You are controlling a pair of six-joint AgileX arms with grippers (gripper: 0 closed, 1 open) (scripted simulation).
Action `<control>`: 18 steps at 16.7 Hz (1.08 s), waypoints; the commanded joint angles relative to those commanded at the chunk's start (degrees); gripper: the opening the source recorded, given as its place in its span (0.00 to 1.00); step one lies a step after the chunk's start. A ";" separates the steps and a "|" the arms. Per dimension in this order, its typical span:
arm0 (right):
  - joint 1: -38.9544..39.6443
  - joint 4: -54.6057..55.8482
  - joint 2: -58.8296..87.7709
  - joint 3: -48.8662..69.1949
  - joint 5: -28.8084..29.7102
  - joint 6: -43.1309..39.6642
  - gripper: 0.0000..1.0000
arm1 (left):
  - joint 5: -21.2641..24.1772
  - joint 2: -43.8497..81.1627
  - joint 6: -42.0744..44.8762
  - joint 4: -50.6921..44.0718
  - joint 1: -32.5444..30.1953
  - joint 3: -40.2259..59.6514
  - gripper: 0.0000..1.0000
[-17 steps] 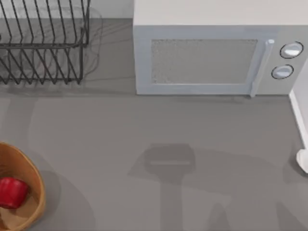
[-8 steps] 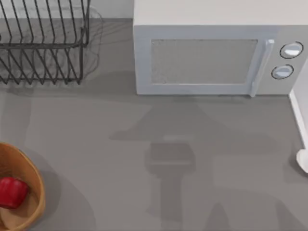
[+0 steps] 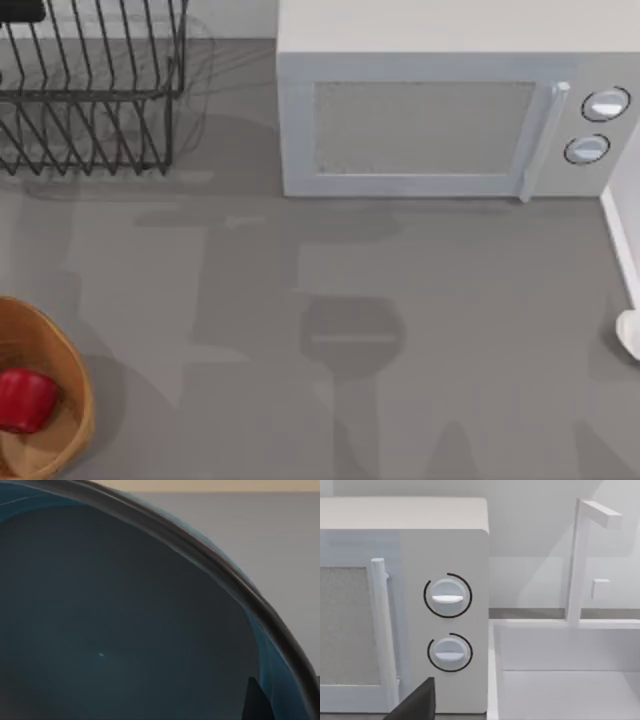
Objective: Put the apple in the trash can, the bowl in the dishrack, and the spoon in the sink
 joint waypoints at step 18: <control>0.00 0.00 0.00 0.00 0.00 0.00 1.00 | -0.21 1.20 0.01 1.51 -0.24 -0.63 0.90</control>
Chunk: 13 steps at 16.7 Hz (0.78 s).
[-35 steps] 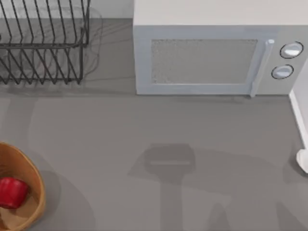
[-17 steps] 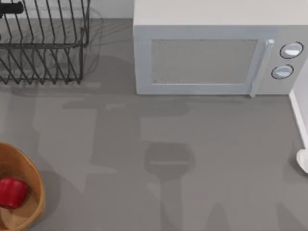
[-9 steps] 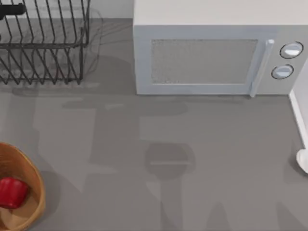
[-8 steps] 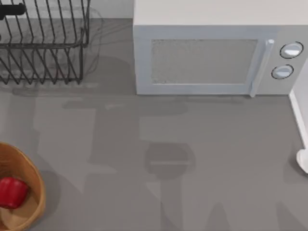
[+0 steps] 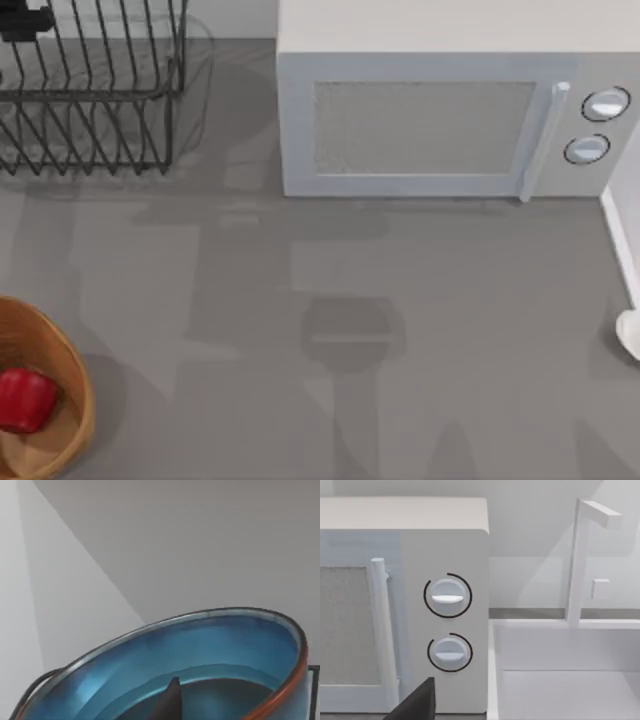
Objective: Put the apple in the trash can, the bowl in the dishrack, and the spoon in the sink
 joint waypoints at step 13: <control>0.00 0.00 0.00 0.00 0.00 0.00 1.00 | -0.06 -1.60 -0.02 -0.84 -0.02 -0.90 1.00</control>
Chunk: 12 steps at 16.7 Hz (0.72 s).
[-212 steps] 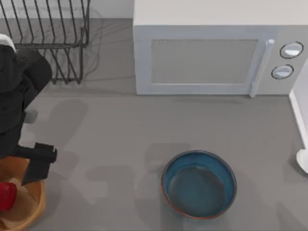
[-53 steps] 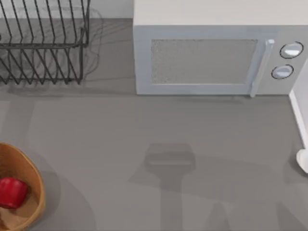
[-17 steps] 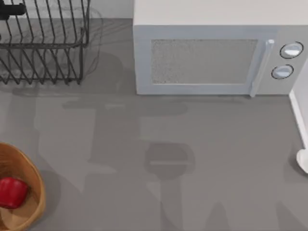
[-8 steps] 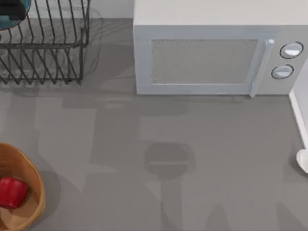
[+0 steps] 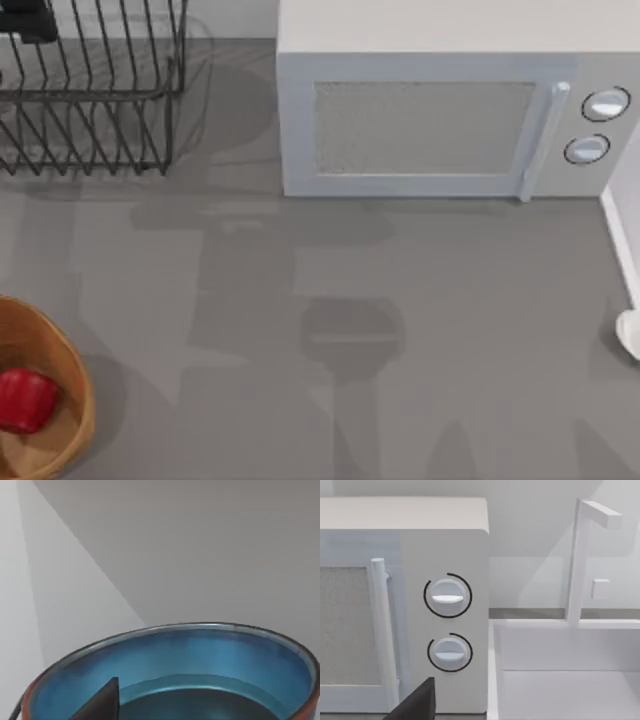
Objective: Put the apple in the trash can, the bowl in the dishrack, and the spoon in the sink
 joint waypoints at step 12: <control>0.00 0.00 0.00 0.00 0.00 0.00 1.00 | -2.58 -43.14 -0.50 -20.30 -1.70 -22.60 1.00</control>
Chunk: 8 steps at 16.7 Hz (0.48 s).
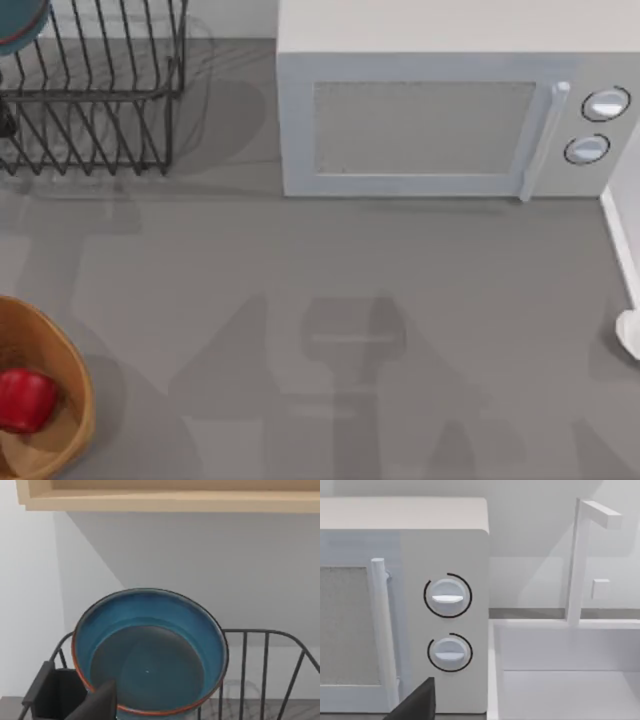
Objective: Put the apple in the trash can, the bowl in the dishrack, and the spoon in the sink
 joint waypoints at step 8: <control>0.00 0.00 0.00 0.00 0.00 0.00 1.00 | -2.48 -42.35 -0.36 -19.07 -1.52 -21.23 1.00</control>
